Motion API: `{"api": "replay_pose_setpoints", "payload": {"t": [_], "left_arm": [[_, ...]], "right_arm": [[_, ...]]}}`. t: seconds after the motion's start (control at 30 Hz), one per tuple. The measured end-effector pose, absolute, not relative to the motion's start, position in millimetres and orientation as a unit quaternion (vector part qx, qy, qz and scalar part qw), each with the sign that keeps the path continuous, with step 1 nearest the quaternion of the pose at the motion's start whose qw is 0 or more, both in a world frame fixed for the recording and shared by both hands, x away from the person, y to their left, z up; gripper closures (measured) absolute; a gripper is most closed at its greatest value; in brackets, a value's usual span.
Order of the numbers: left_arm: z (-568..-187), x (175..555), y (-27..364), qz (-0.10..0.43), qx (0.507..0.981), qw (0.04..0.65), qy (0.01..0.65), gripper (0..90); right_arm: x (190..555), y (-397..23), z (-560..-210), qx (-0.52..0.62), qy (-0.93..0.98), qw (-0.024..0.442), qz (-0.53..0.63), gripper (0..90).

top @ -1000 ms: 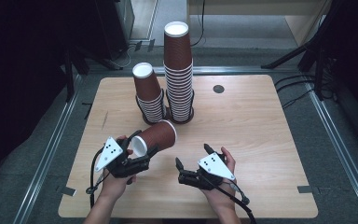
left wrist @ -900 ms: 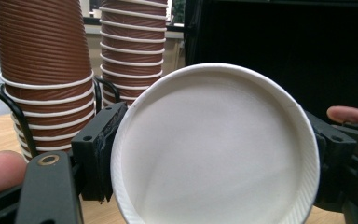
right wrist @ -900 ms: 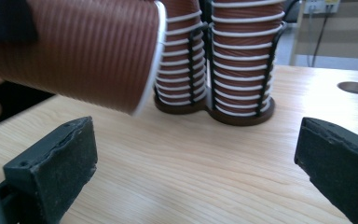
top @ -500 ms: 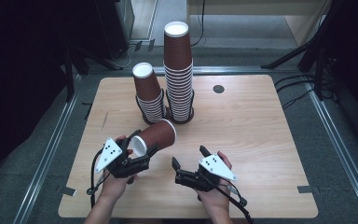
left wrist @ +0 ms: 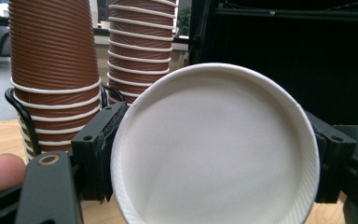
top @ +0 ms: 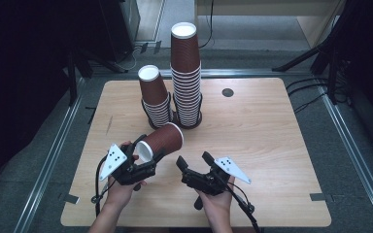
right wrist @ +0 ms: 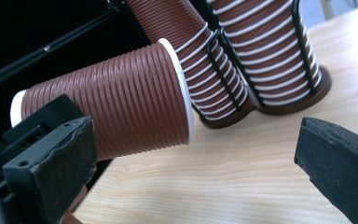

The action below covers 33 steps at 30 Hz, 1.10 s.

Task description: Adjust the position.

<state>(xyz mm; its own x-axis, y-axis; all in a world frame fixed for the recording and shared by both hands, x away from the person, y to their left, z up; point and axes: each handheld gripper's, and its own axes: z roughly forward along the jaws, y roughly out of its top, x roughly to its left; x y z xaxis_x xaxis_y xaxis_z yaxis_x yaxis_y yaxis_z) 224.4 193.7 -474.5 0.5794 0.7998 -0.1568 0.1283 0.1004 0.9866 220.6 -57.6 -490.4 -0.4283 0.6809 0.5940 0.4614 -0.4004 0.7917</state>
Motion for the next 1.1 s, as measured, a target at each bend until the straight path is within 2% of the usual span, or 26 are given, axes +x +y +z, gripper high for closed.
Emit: {"api": "replay_pose_setpoints", "payload": {"t": [0.1, 0.43, 0.63, 0.87, 1.1], "left_arm": [[-475, 224, 193, 0.265, 0.618, 0.639, 0.372, 22.0], [-476, 223, 192, 0.271, 0.612, 0.646, 0.367, 22.0], [-477, 222, 191, 0.275, 0.611, 0.646, 0.366, 22.0], [-479, 222, 188, 0.276, 0.611, 0.649, 0.36, 22.0], [-480, 222, 187, 0.276, 0.611, 0.649, 0.36, 22.0]], "right_arm": [[220, -55, -490, 0.541, 0.529, 0.069, 0.65, 0.0], [227, -49, -488, 0.588, 0.462, -0.026, 0.663, 0.0], [229, -45, -487, 0.6, 0.433, -0.06, 0.67, 0.0], [238, -43, -489, 0.626, 0.386, -0.13, 0.665, 0.0], [243, -42, -491, 0.639, 0.359, -0.171, 0.659, 0.0]]}}
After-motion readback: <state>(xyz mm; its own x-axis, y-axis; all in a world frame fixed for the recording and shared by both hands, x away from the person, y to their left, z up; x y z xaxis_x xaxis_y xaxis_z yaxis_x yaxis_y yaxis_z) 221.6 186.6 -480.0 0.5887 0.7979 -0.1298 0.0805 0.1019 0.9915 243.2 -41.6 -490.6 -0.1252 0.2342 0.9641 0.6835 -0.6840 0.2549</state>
